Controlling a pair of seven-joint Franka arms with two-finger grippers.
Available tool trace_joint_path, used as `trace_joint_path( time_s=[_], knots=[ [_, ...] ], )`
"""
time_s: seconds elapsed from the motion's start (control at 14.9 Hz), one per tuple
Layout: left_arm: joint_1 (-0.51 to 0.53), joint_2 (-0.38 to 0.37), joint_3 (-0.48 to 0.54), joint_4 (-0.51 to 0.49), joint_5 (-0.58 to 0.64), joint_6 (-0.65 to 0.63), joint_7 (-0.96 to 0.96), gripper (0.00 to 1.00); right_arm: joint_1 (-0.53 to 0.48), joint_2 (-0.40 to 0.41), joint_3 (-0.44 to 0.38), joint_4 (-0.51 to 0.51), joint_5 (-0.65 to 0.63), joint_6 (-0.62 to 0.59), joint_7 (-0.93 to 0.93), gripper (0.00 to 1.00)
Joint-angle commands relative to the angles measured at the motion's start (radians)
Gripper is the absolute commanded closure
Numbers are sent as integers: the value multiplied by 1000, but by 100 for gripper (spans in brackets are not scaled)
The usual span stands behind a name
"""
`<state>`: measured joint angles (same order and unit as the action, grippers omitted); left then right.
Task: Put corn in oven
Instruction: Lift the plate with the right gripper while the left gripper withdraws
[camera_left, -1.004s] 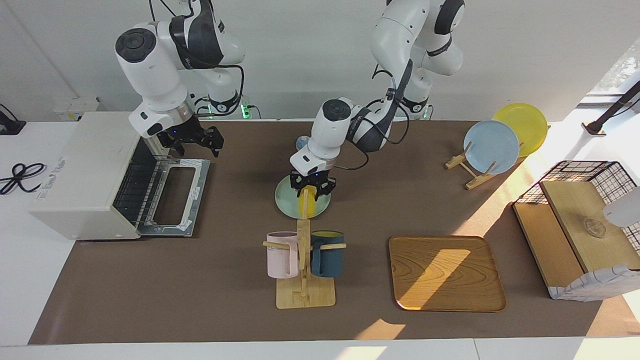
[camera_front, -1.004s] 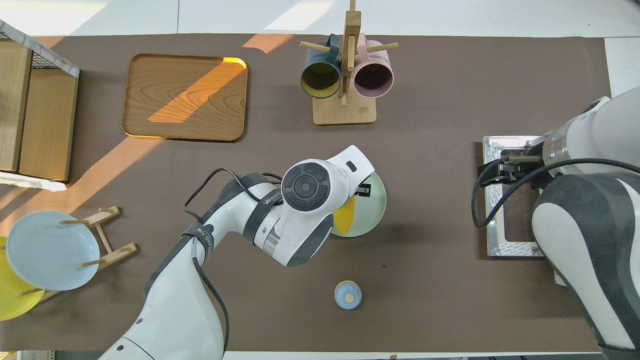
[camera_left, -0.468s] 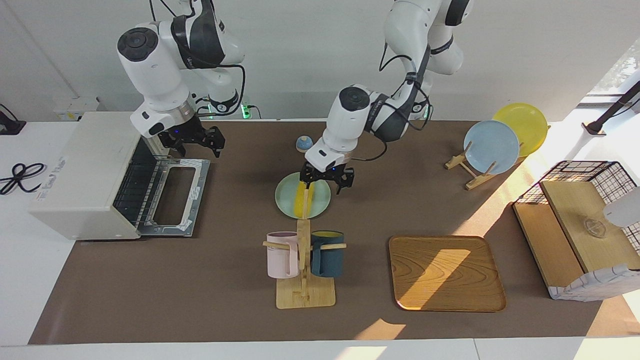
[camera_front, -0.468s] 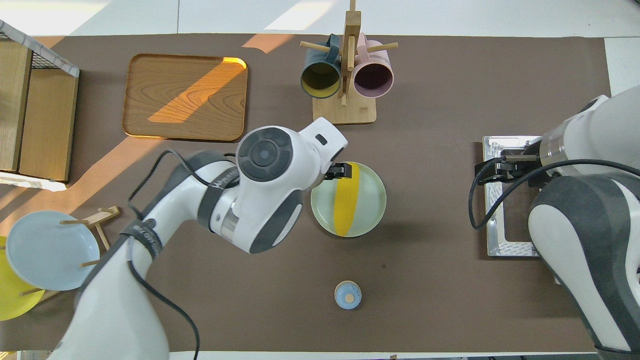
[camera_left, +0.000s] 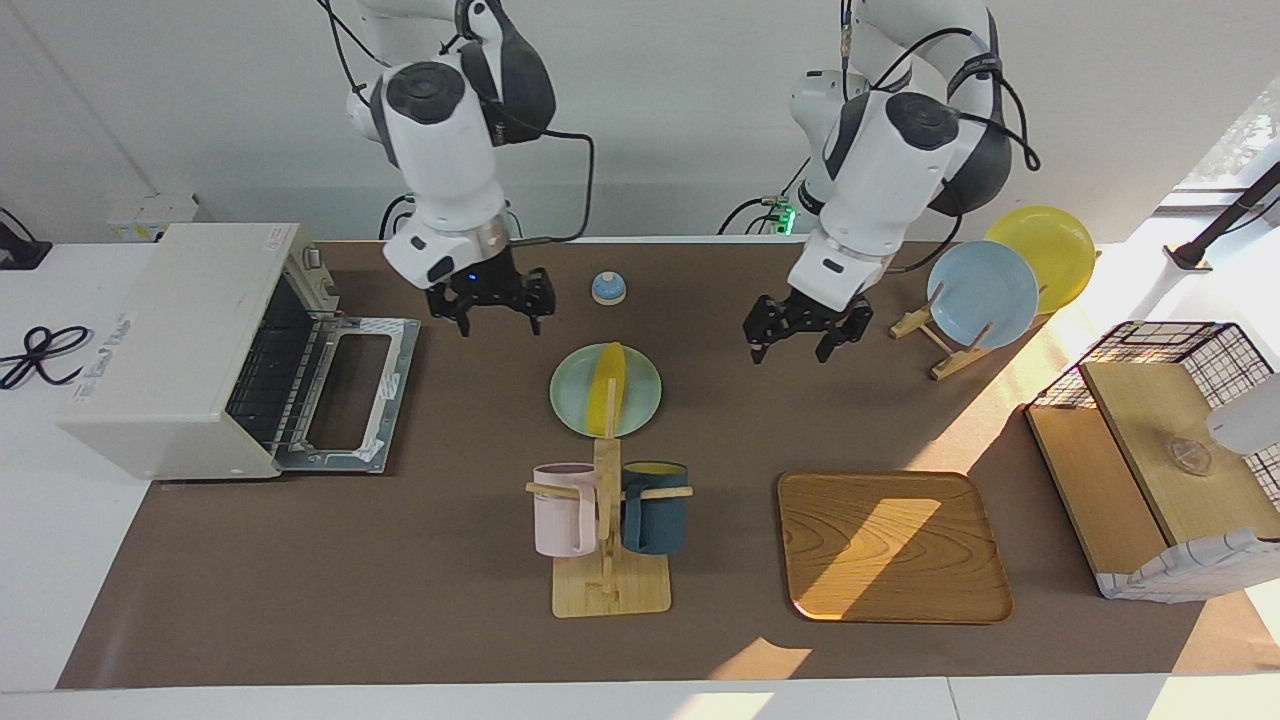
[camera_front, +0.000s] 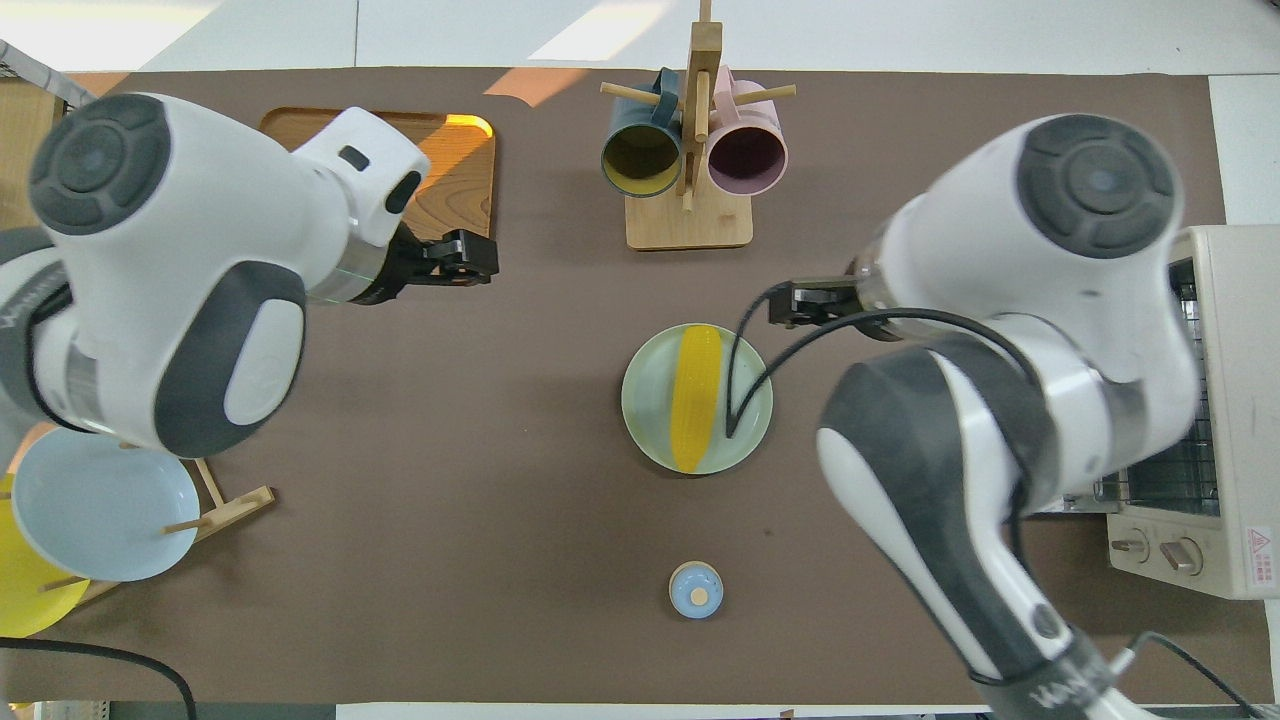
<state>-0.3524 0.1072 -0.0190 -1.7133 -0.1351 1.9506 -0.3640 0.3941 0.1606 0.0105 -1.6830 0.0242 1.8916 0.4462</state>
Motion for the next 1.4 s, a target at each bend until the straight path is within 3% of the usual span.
trace_joint_path(
  time_s=[0.0, 0.2, 0.4, 0.54, 0.74, 1.0, 1.07, 1.2, 1.34],
  knots=[
    [108, -29, -7, 61, 14, -129, 136, 0, 92, 163, -4, 100, 11, 113, 110, 0],
    [188, -47, -7, 106, 37, -237, 241, 0, 225, 278, -6, 108, -42, 217, 242, 0],
    [208, -86, -6, 104, 51, -321, 269, 0, 250, 318, -4, 77, -69, 291, 250, 1],
    [225, -115, -6, 98, 52, -375, 272, 0, 253, 312, -4, 7, -70, 338, 217, 18],
    [224, -136, -6, 72, 66, -406, 286, 0, 256, 284, -4, -90, -70, 394, 206, 29],
    [219, -172, -6, -11, 100, -342, 361, 0, 267, 267, -3, -135, -69, 397, 209, 42],
    [219, -172, -6, -11, 101, -338, 362, 0, 267, 266, 0, -139, -67, 396, 209, 52],
    [210, -164, -4, -8, 101, -322, 364, 0, 261, 267, 0, -129, -69, 376, 203, 95],
    [191, -152, 5, 6, 103, -306, 364, 0, 255, 269, -1, -110, -72, 354, 177, 100]
  ],
)
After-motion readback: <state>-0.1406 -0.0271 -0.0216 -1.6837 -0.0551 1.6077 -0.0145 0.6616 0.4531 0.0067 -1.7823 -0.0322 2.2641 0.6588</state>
